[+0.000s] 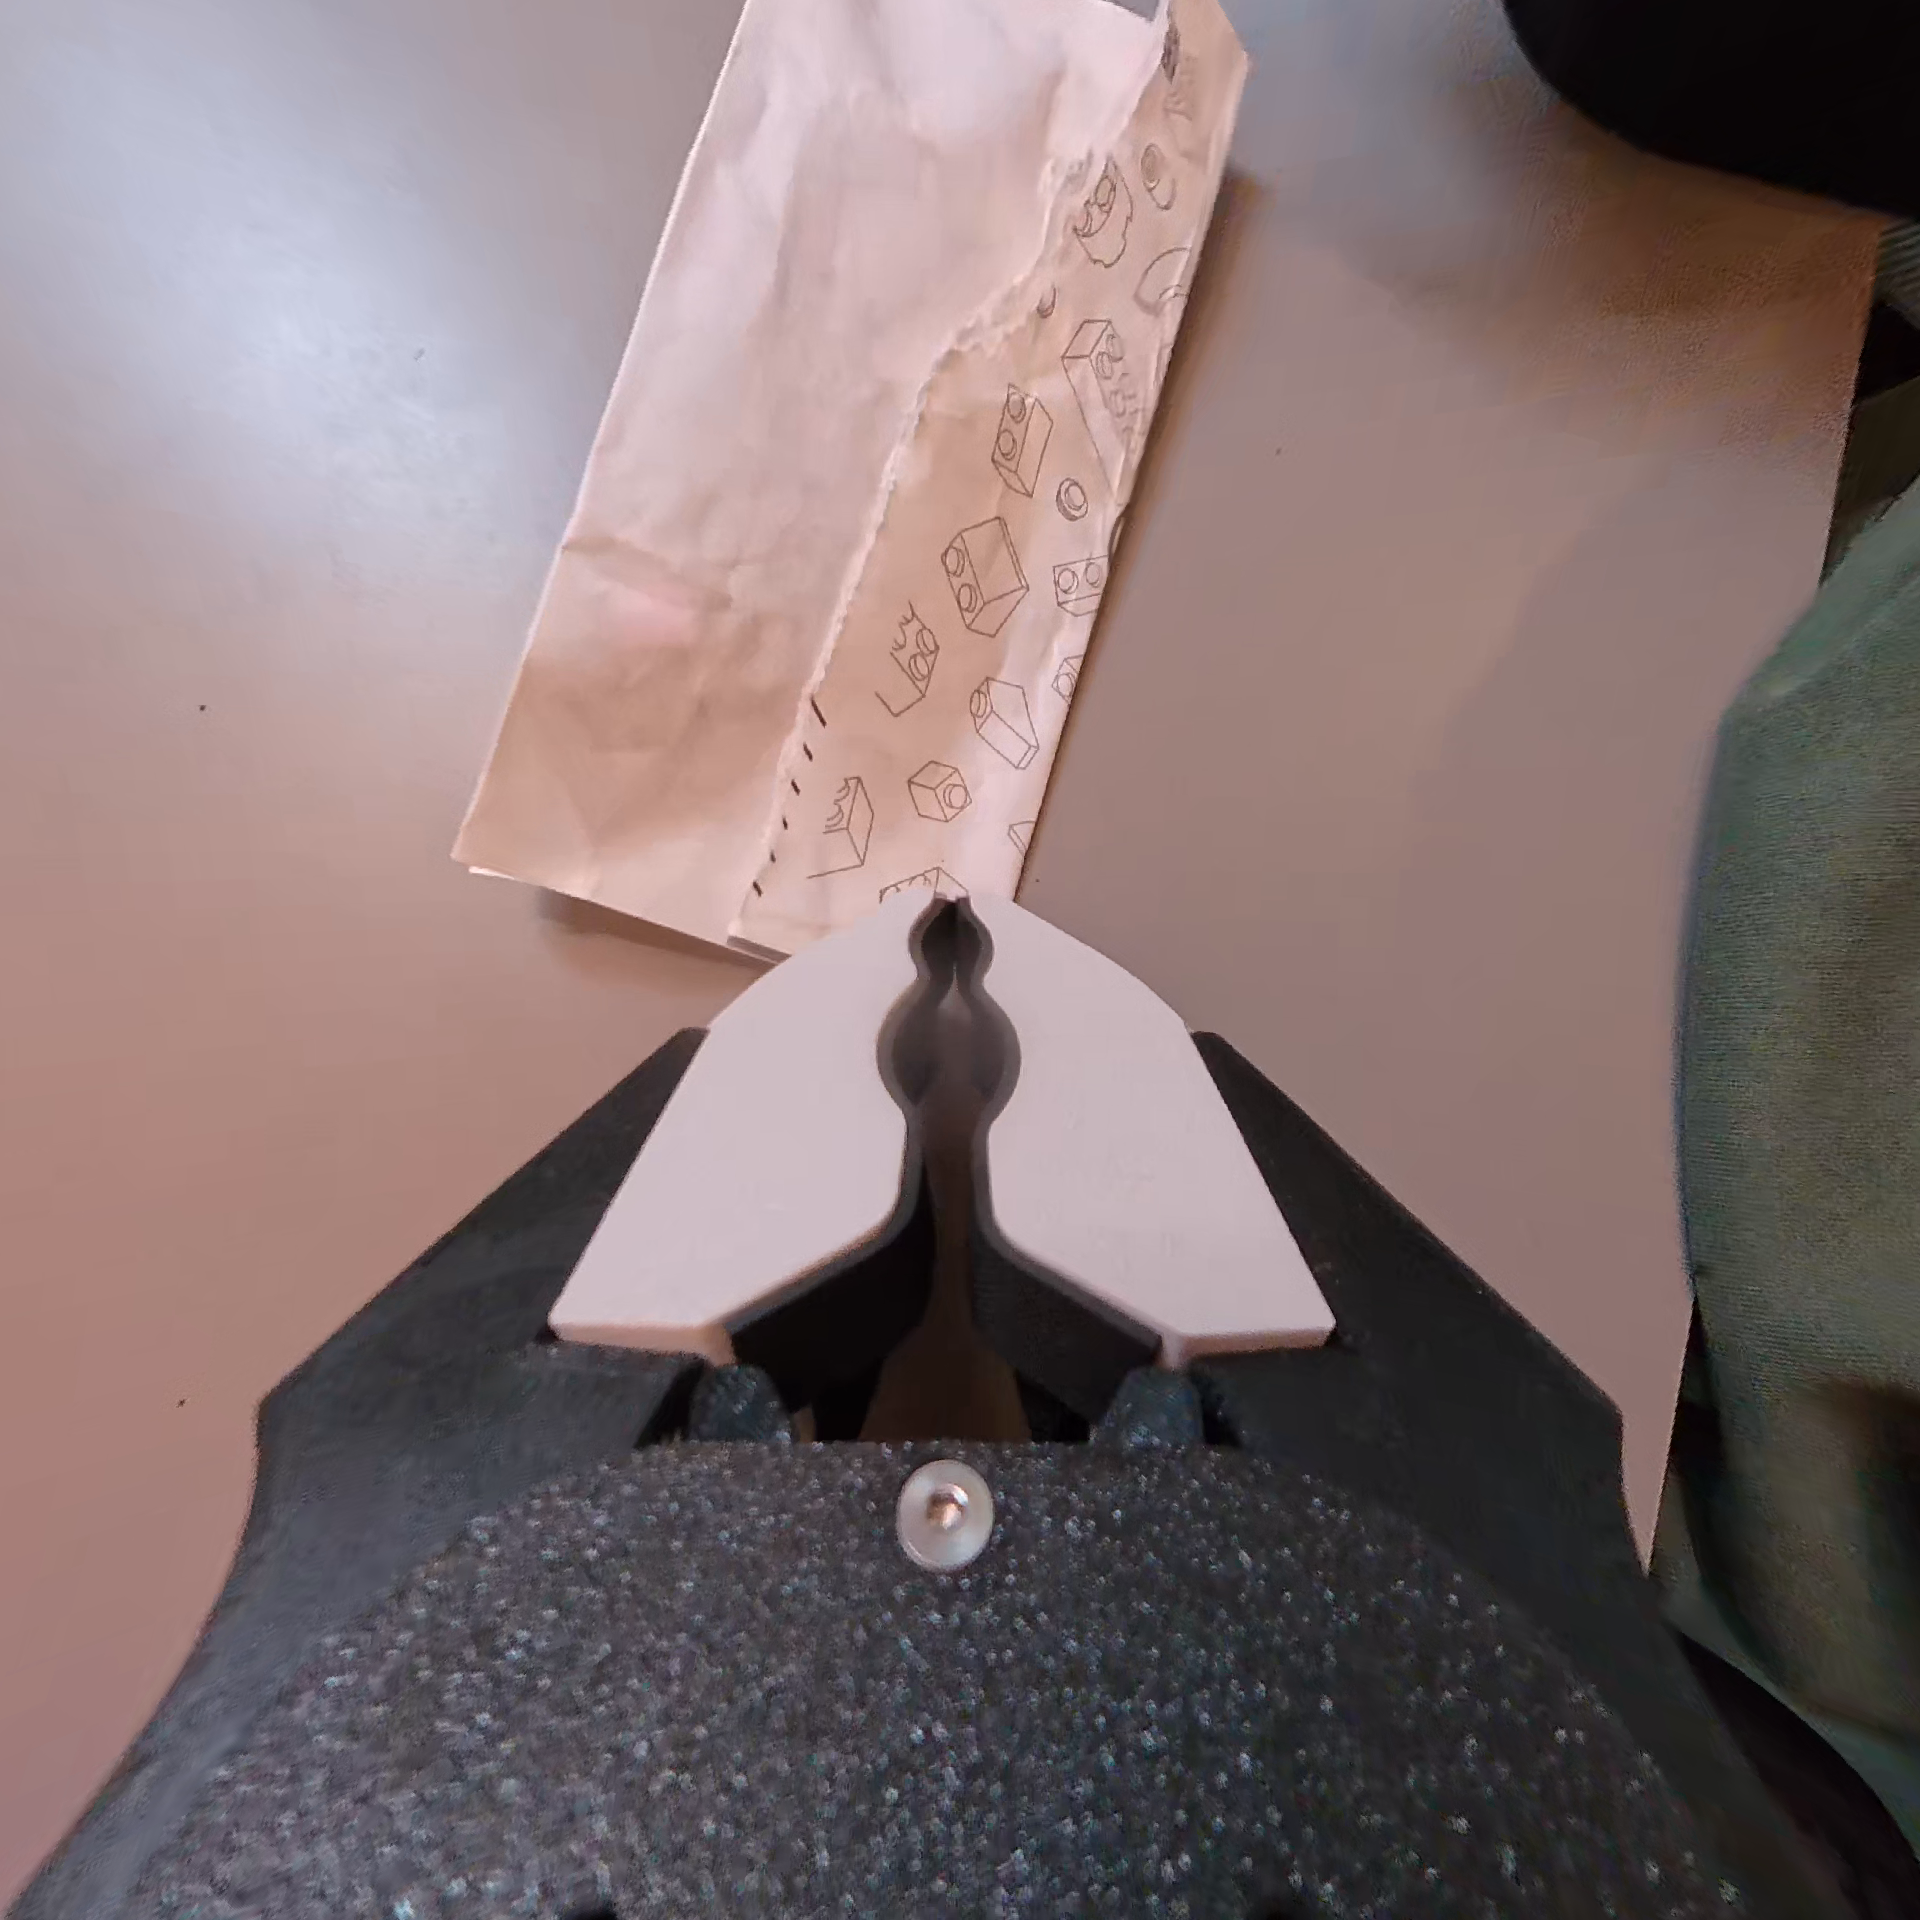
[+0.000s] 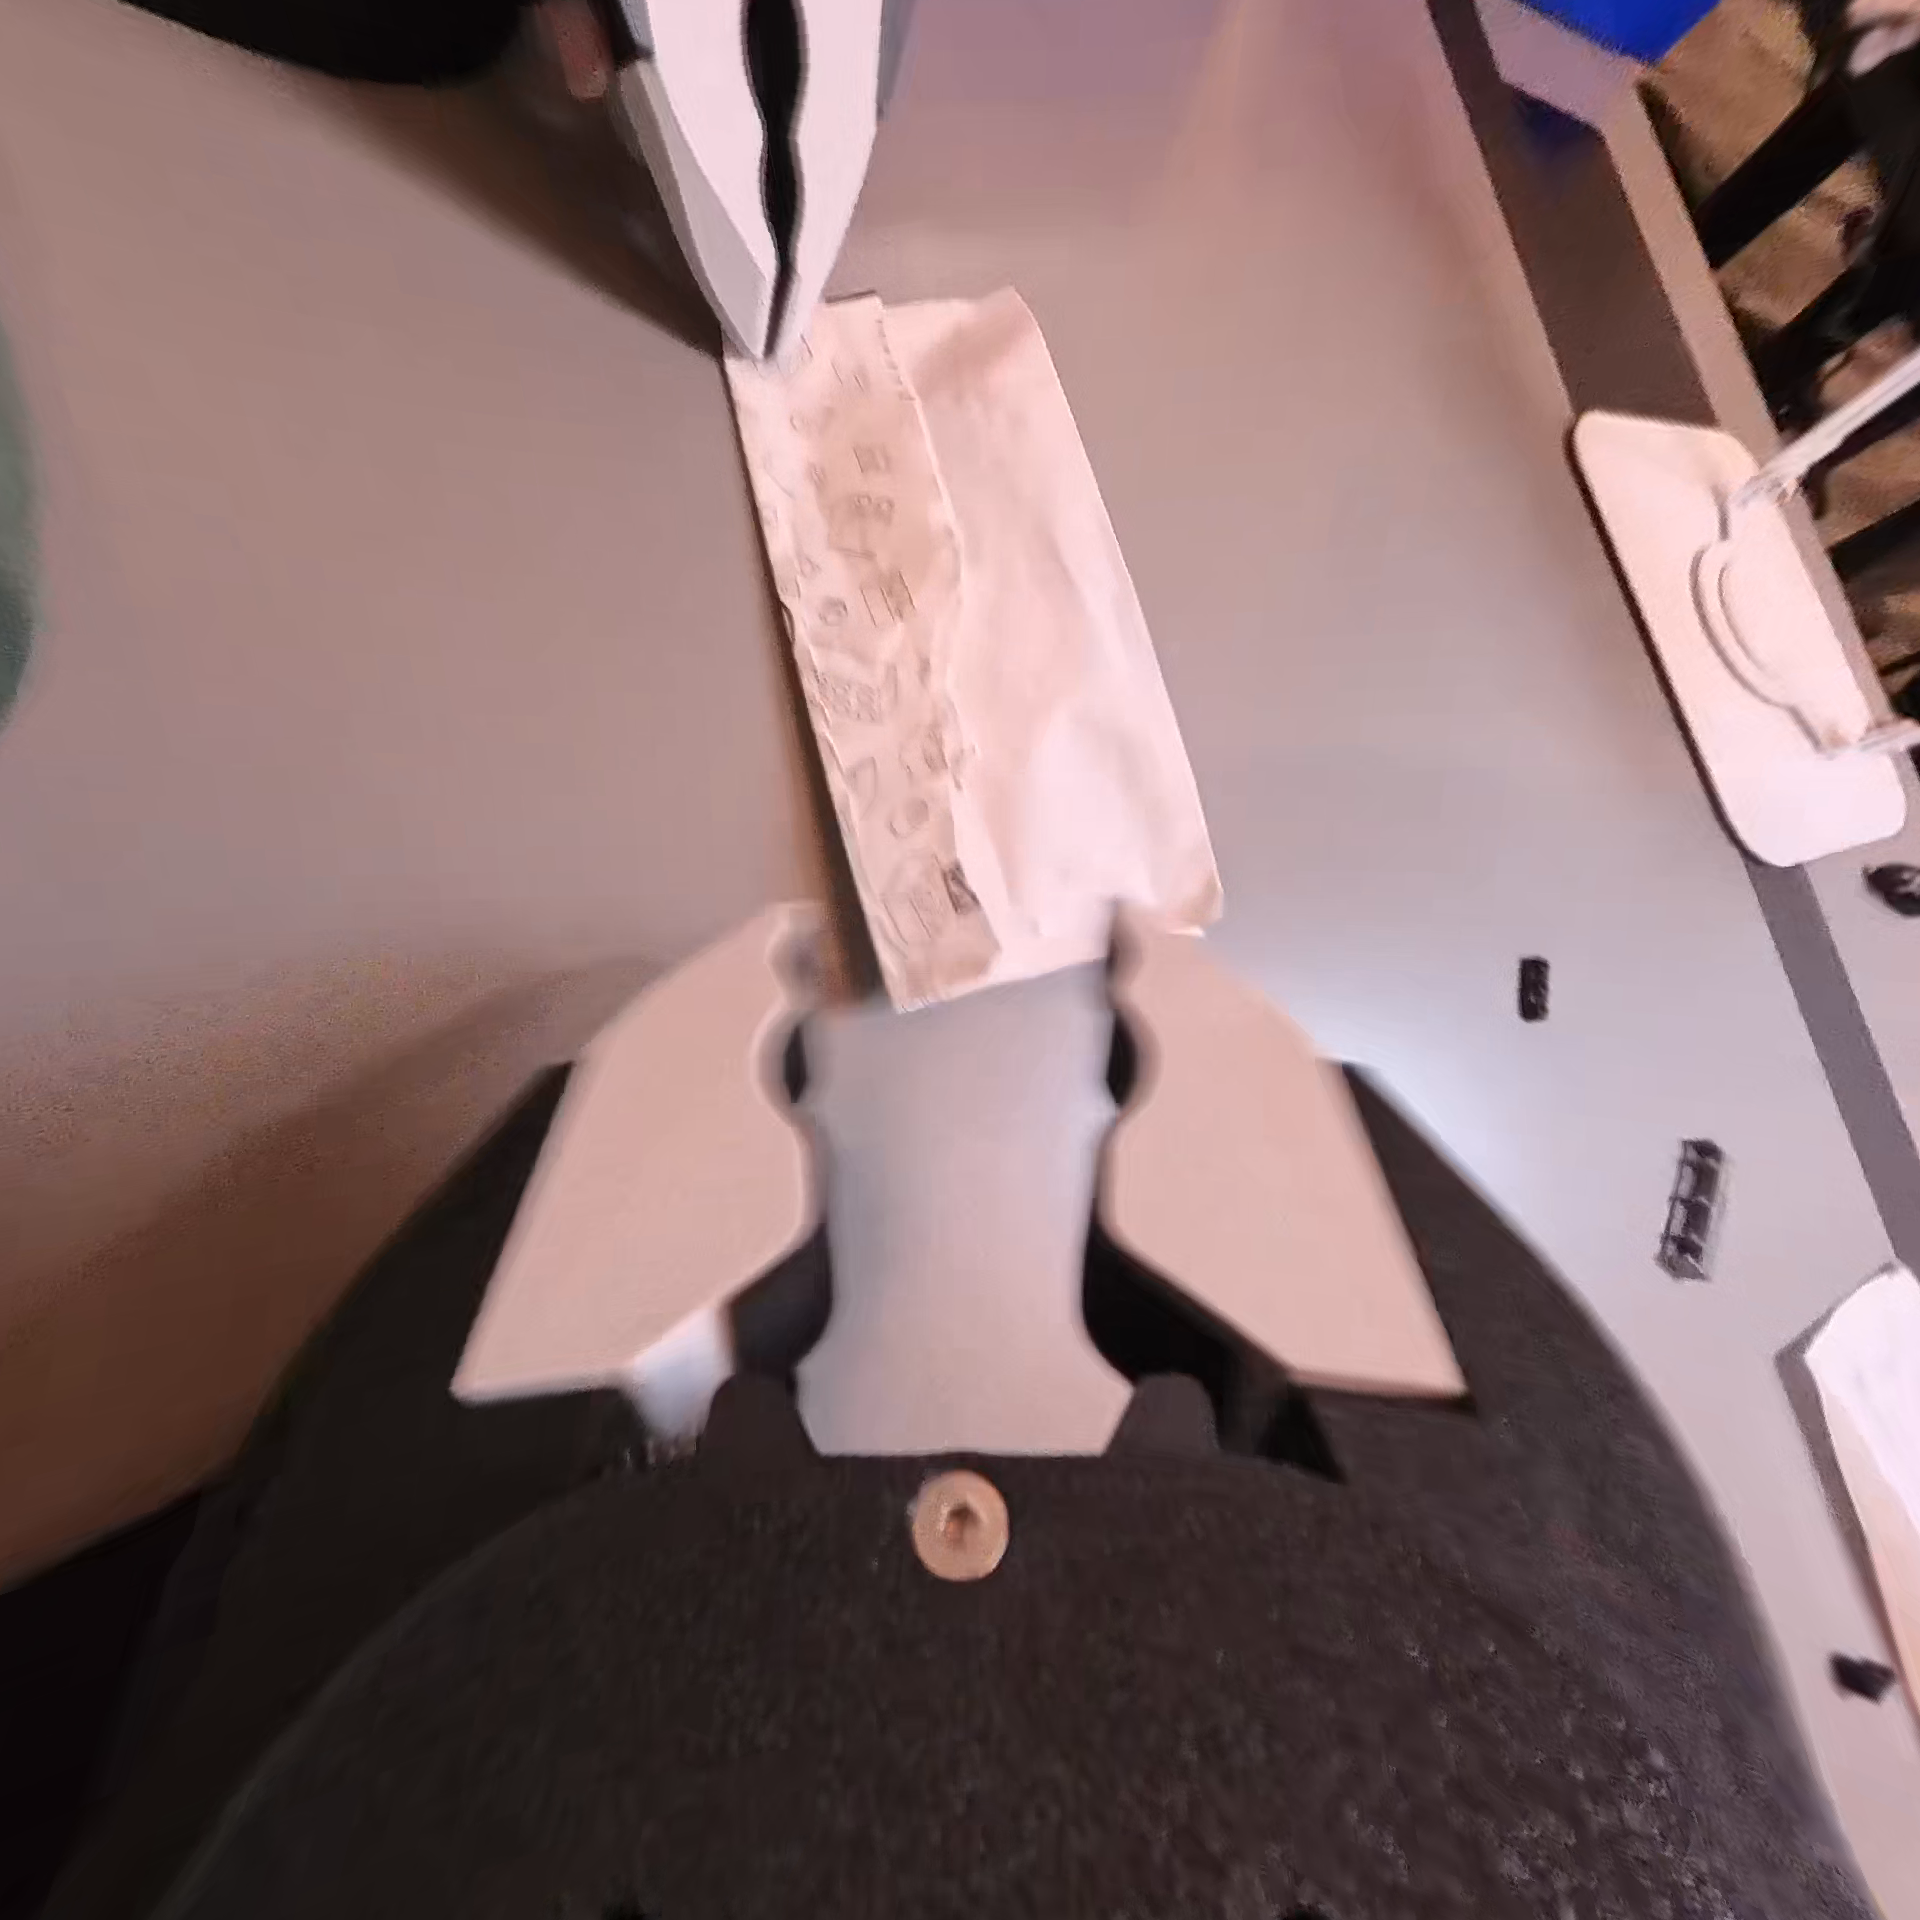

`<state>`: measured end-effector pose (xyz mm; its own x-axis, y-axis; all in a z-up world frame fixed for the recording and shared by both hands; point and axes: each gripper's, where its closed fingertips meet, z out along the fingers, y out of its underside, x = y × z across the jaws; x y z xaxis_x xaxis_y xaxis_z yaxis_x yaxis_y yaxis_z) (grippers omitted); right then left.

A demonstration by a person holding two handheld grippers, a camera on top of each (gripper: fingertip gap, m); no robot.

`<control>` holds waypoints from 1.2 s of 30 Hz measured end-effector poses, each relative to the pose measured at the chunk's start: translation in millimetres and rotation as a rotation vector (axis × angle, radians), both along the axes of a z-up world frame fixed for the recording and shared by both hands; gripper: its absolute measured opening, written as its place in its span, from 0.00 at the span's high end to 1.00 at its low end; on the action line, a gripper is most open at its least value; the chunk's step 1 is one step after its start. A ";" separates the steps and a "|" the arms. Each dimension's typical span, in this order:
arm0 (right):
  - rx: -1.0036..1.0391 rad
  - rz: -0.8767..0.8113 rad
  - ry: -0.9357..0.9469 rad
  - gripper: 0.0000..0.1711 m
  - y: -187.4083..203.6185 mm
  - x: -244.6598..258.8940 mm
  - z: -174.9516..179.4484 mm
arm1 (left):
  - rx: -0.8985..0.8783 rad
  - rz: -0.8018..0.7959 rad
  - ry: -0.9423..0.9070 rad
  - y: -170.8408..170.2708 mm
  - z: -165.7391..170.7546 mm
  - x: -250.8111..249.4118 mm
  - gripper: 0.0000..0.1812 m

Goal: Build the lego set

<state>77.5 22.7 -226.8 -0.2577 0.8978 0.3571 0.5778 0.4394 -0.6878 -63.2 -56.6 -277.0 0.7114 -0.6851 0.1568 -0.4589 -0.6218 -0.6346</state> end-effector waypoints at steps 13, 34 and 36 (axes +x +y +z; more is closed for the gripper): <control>0.364 0.103 -0.009 0.77 -1.7 -4.4 -26.4 | 0.259 0.010 -0.102 5.5 43.6 2.6 0.64; -0.097 0.202 -0.019 1.00 -12.8 -29.8 27.3 | 0.582 -0.128 0.409 20.1 49.8 5.9 0.76; -0.169 0.191 -0.059 1.00 -10.1 -24.7 28.7 | 0.594 -0.161 0.449 22.8 51.0 7.0 0.92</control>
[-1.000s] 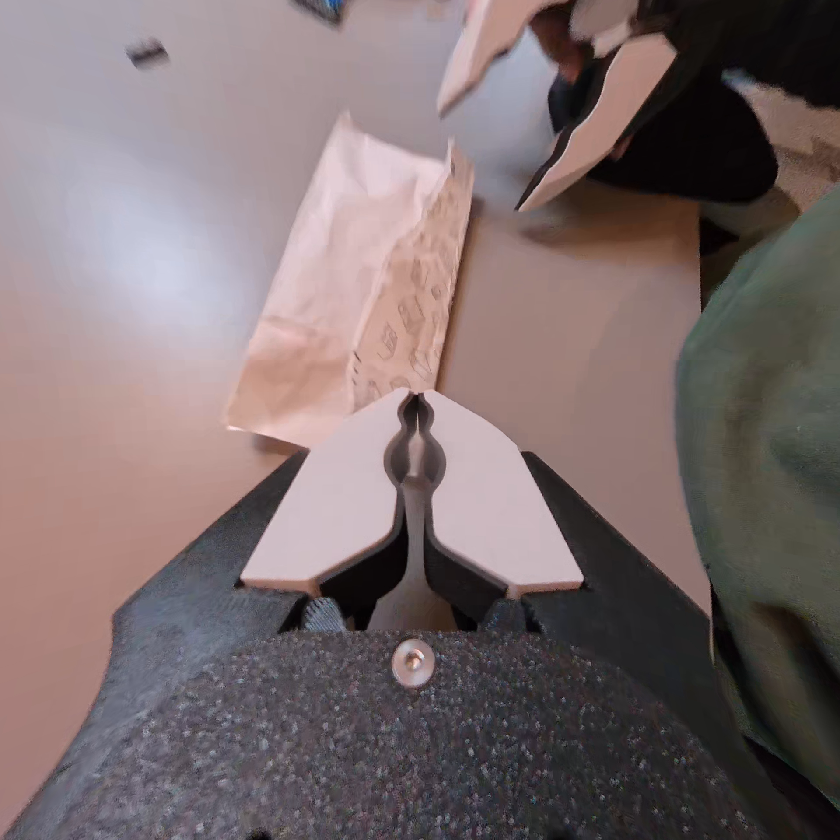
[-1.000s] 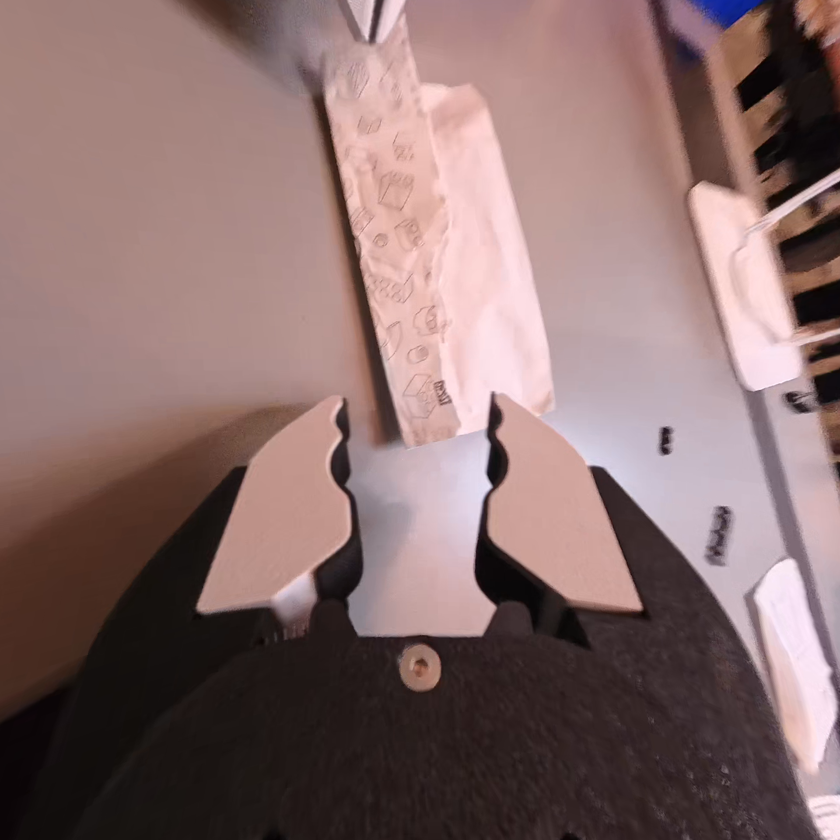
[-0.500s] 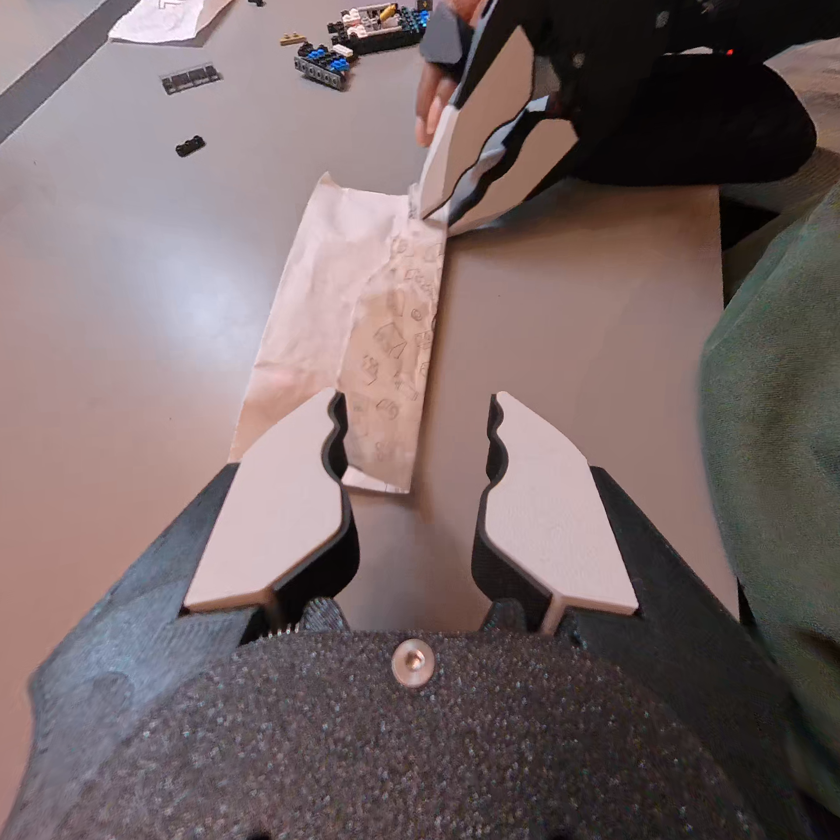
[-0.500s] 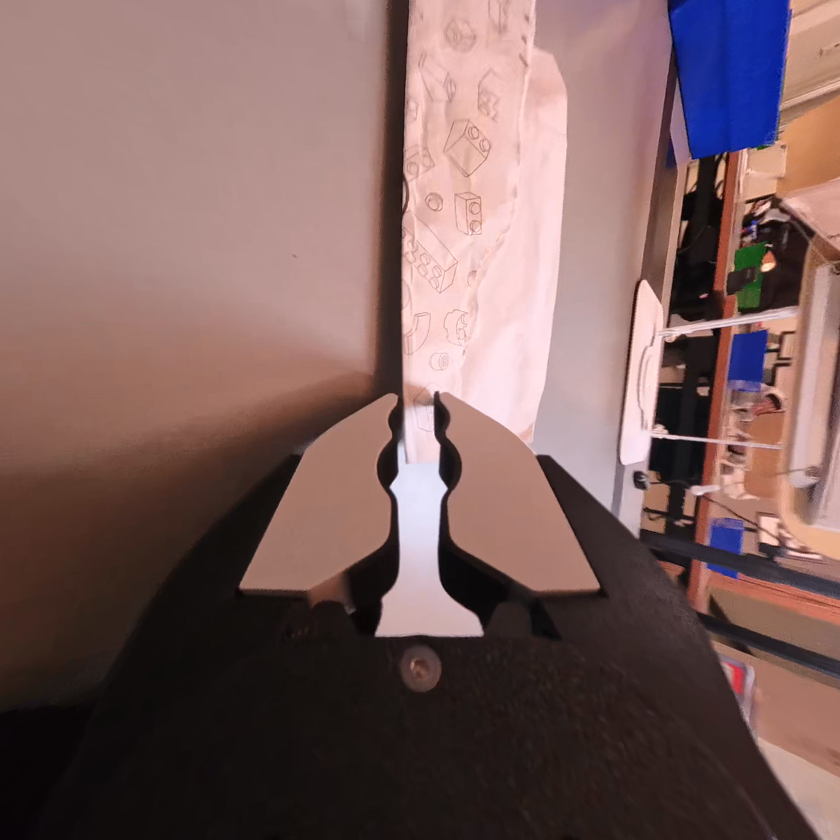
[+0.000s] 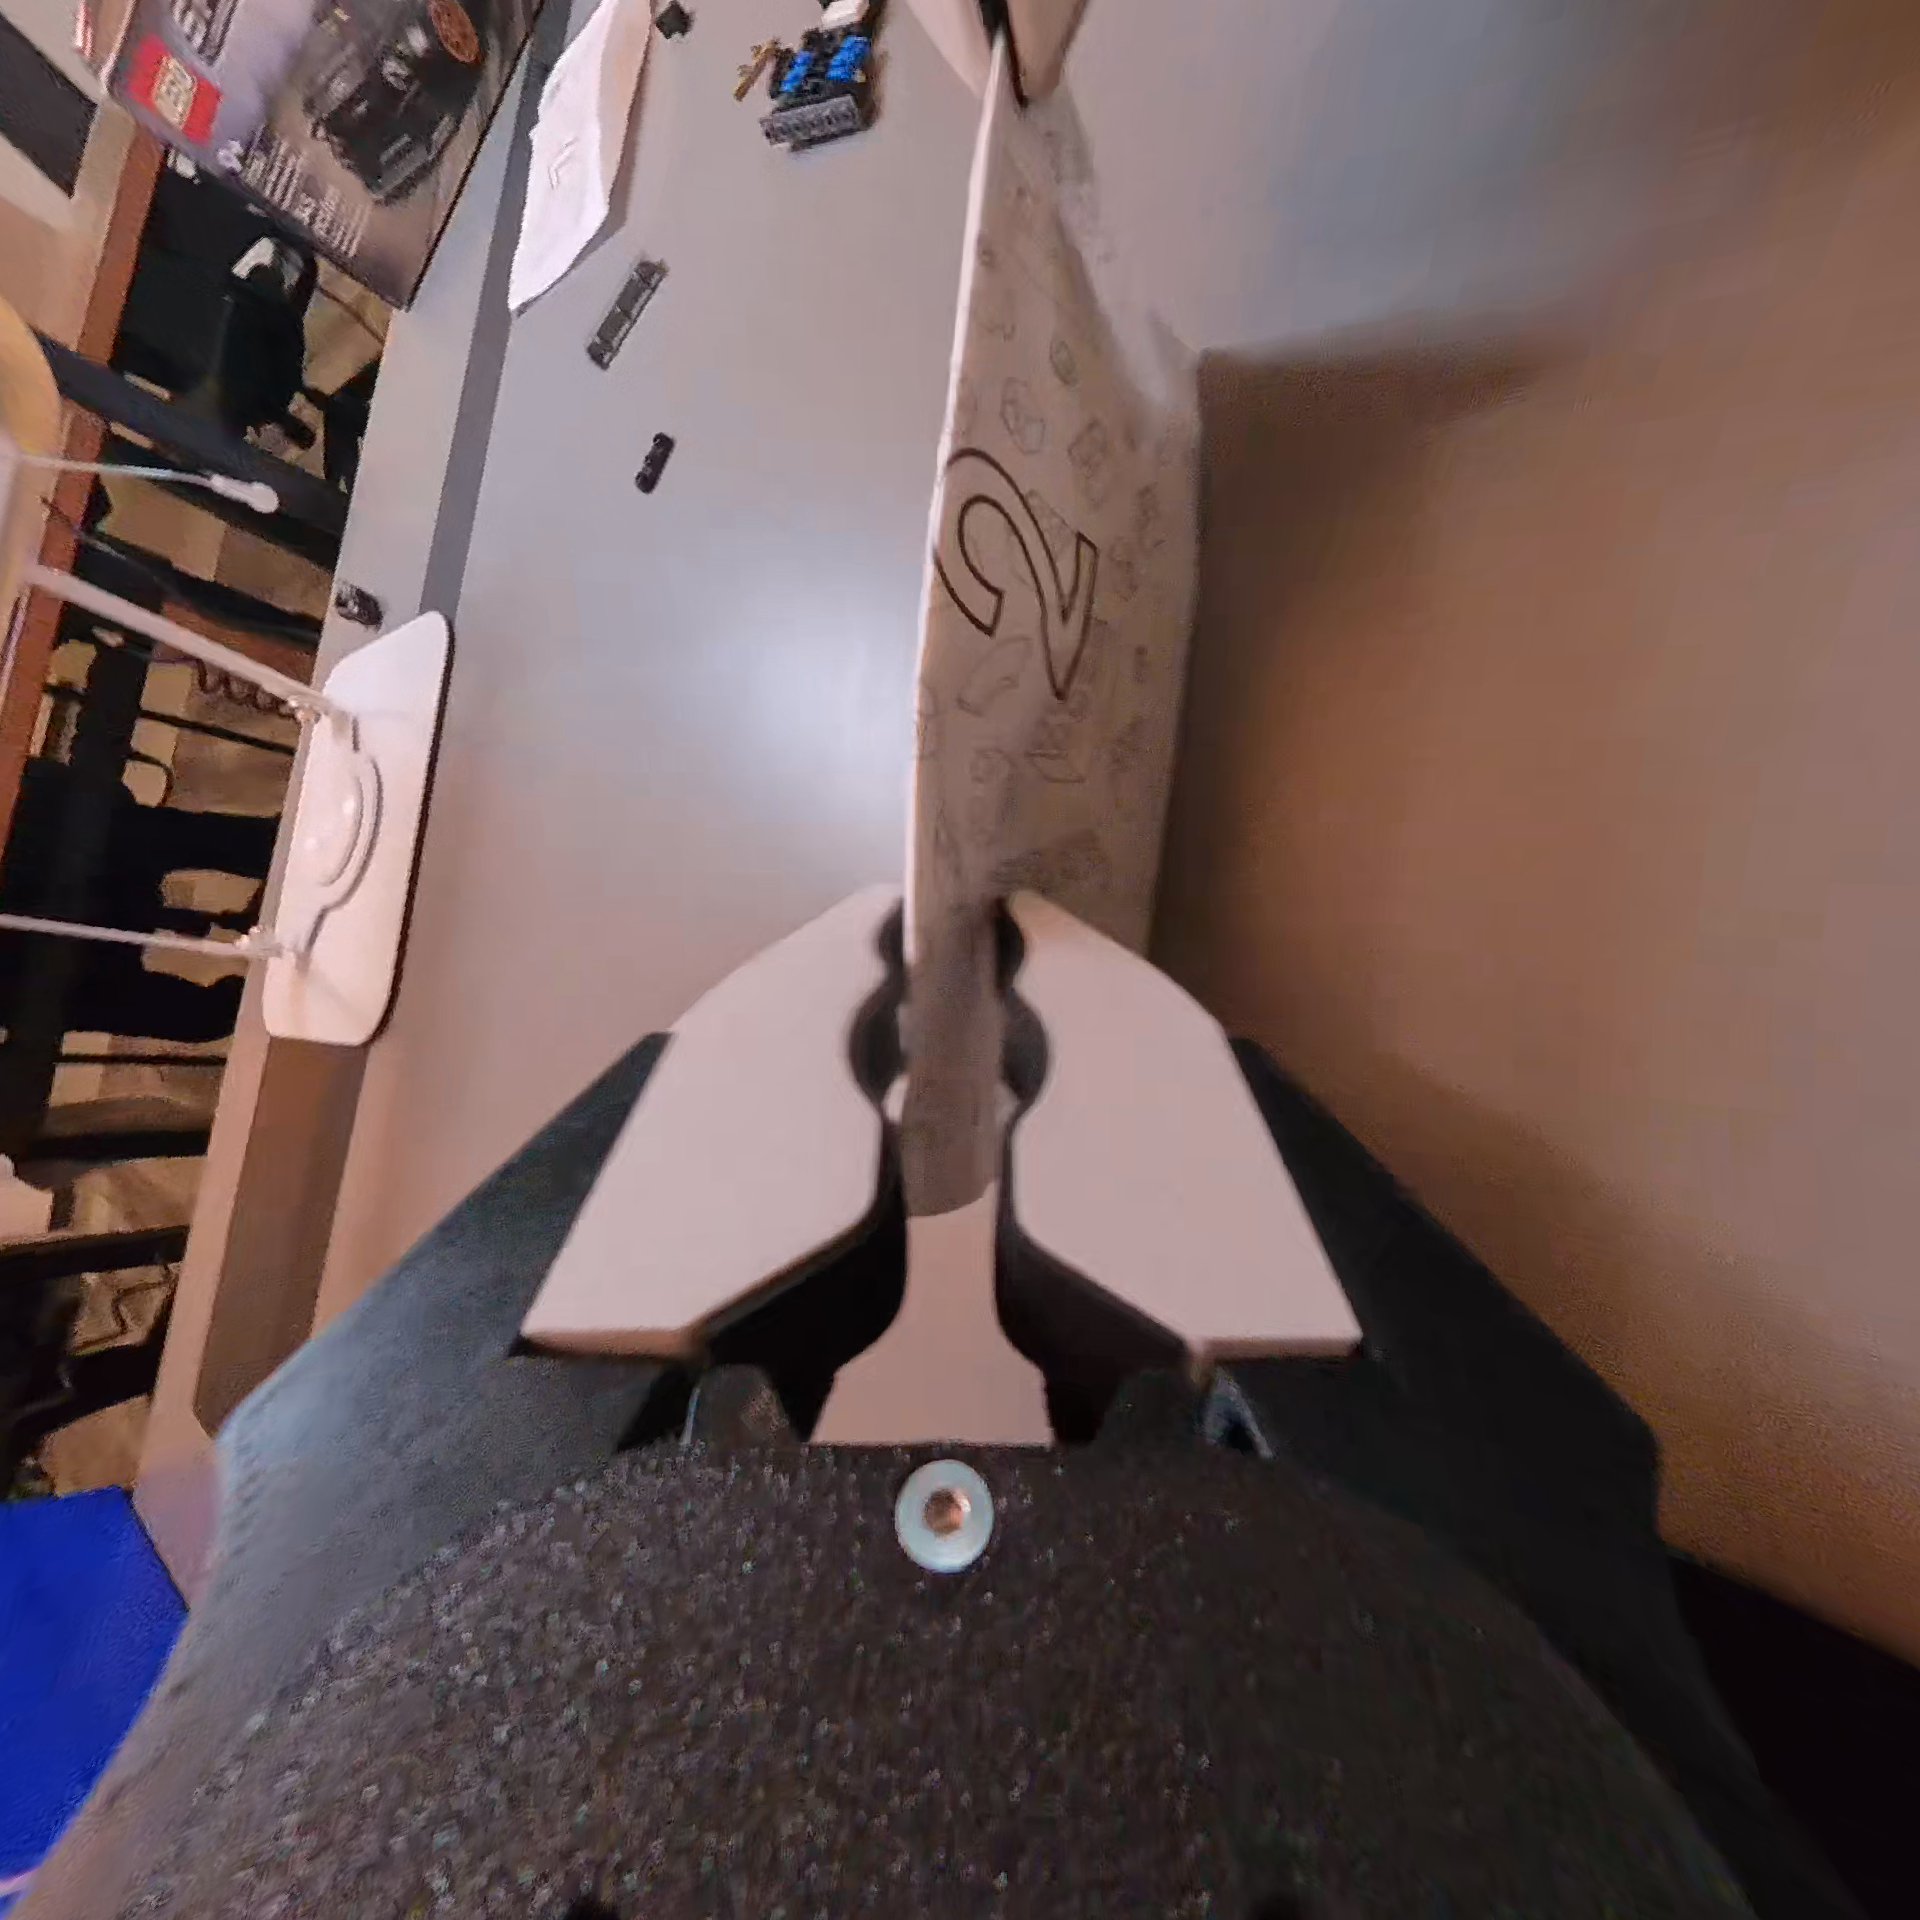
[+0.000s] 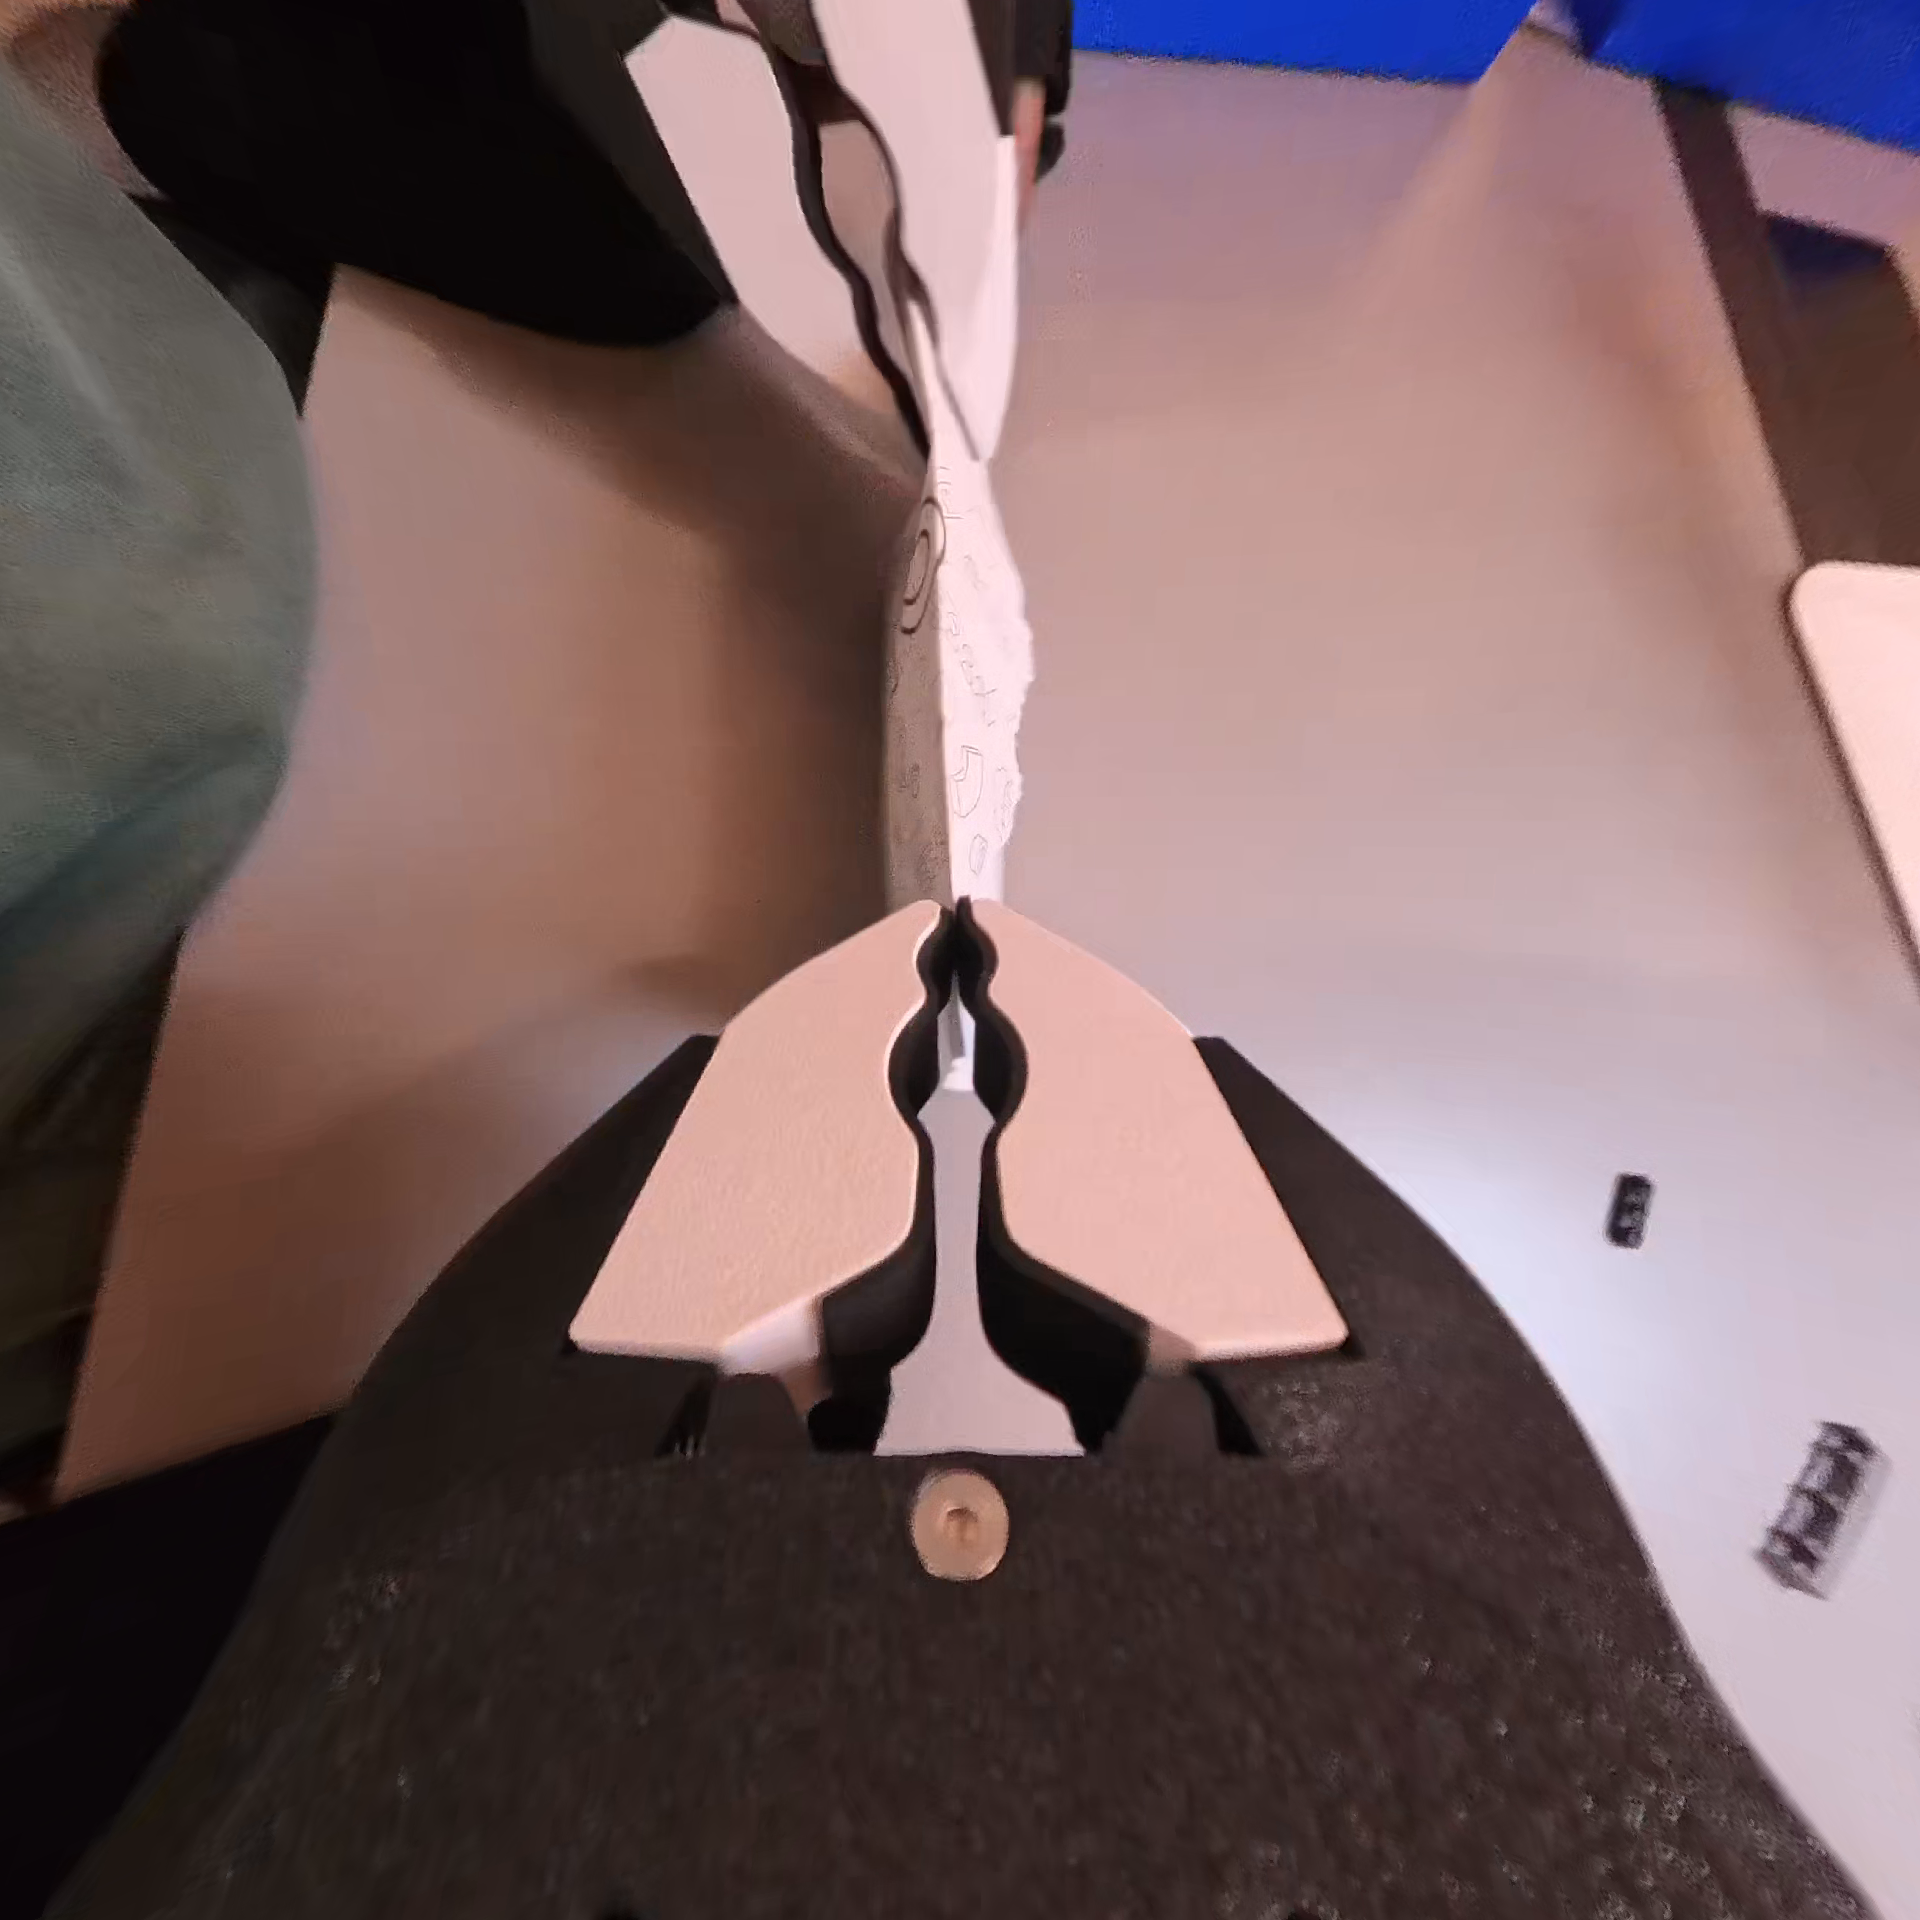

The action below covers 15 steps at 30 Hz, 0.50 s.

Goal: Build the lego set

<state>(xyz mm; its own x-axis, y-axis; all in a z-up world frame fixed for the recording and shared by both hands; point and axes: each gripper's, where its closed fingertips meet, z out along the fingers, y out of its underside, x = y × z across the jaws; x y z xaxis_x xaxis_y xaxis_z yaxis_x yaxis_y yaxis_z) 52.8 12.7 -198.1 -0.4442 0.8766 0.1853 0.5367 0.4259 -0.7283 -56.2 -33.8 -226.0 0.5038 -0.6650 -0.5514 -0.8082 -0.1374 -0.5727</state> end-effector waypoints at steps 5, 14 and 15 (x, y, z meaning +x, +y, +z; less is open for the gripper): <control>-0.174 -0.086 0.071 0.98 9.2 -0.1 9.7 | -0.173 0.005 -0.210 -1.0 2.1 9.8 1.00; -0.378 -0.048 0.139 1.00 0.3 -3.4 3.8 | -0.375 -0.062 -0.562 -17.2 9.3 20.4 0.99; -0.396 -0.045 0.141 1.00 0.9 -2.6 3.8 | -0.360 -0.067 -0.593 -18.5 14.3 19.5 0.97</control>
